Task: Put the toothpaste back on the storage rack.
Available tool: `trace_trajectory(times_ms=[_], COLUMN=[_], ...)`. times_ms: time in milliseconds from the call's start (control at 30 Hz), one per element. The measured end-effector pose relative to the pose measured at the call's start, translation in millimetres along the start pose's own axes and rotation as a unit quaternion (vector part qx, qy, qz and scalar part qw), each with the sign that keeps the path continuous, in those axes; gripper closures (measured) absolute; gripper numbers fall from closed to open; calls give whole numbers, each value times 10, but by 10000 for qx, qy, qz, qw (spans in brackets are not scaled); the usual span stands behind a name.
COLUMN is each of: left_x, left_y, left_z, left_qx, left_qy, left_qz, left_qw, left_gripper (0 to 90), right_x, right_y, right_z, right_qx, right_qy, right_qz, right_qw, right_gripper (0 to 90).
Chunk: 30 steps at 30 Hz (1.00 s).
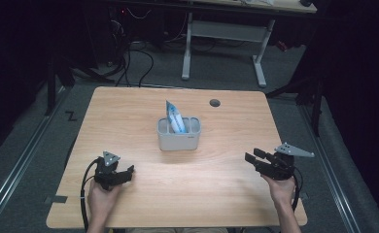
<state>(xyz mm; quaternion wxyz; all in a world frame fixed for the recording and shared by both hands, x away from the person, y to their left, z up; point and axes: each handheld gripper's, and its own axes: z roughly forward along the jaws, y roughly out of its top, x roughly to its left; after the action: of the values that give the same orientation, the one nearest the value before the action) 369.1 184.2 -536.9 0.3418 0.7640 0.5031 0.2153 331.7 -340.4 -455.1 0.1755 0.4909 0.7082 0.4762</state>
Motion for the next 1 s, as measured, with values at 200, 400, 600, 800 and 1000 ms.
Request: trace_trajectory(times_ms=[200,400,600,800,1000], left_x=[0,0,0,0,0], left_y=[0,0,0,0,0], left_z=[0,0,0,0,0], left_qx=[1,1,2,2,1], left_qy=[0,0,0,1,2], left_qz=[1,1,2,2,3], left_qw=[10000,10000,10000,10000,10000], left_gripper=[245,245,245,245,245], right_x=[-41,-59,-61,-66,-74], right_y=[-123,-218,-326,-413,-487], right_z=[42,94,194,274,349], right_qx=[49,126,326,515,709], right_qy=[-6,-35,-146,-358,-620], right_qz=[147,227,209,93,-41], right_qw=[9999,9997,9991,9980,9955], right_gripper=[491,500,500,496,493])
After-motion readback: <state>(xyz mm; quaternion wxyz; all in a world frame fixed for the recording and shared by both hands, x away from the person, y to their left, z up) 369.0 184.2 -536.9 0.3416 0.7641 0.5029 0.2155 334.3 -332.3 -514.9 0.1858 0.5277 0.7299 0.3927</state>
